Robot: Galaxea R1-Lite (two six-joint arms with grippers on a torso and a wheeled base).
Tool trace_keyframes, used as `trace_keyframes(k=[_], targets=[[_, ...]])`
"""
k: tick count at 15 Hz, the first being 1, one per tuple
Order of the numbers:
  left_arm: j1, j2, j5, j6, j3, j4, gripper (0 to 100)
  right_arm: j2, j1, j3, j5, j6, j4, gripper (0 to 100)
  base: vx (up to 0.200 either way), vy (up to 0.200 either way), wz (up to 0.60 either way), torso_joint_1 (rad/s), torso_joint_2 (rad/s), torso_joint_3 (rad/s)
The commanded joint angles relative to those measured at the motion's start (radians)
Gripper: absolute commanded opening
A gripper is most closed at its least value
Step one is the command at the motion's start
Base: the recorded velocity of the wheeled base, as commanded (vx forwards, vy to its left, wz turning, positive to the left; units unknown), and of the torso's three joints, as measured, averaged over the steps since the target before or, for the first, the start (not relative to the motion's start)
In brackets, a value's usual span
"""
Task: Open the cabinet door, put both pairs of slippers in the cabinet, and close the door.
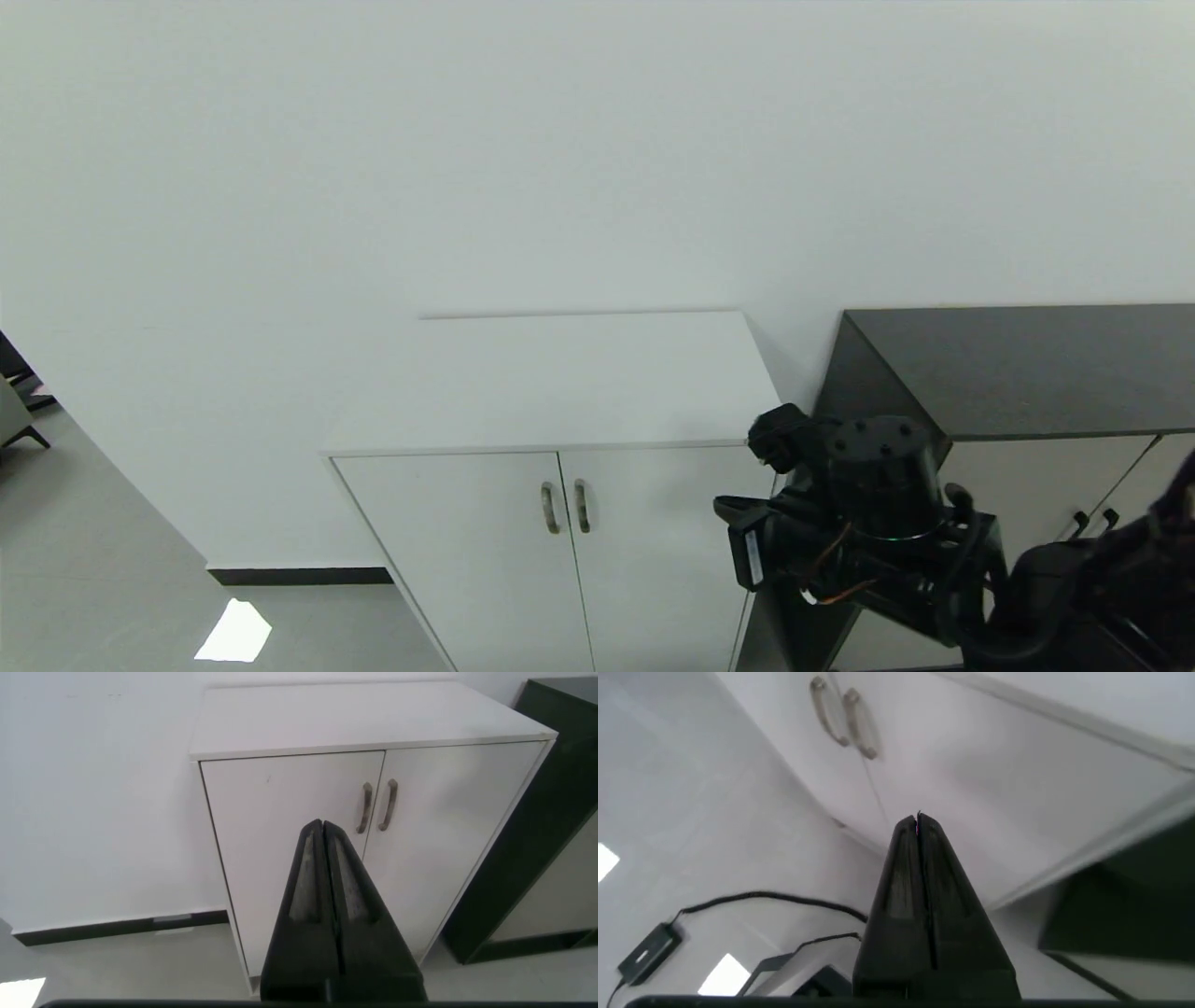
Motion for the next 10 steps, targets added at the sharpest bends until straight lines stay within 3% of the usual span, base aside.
trace_keyframes(k=[1, 4, 7, 10], targets=[[0.0, 0.0, 0.0, 0.0, 0.0, 0.0, 0, -0.234, -0.002, 0.142, -0.081, 0.001, 0.034, 0, 0.0, 0.0, 0.0, 0.0, 0.0, 0.0], [0.0, 0.0, 0.0, 0.0, 0.0, 0.0, 0, -0.391, -0.034, 0.329, -0.189, -0.002, 0.036, 0, 0.0, 0.0, 0.0, 0.0, 0.0, 0.0], [0.0, 0.0, 0.0, 0.0, 0.0, 0.0, 0, -0.576, -0.178, 0.484, -0.238, -0.007, 0.059, 0, 0.0, 0.0, 0.0, 0.0, 0.0, 0.0], [0.0, 0.0, 0.002, 0.0, 0.0, 0.0, 0, -0.774, -0.353, 0.576, -0.224, -0.025, 0.182, 0, 0.0, 0.0, 0.0, 0.0, 0.0, 0.0]])
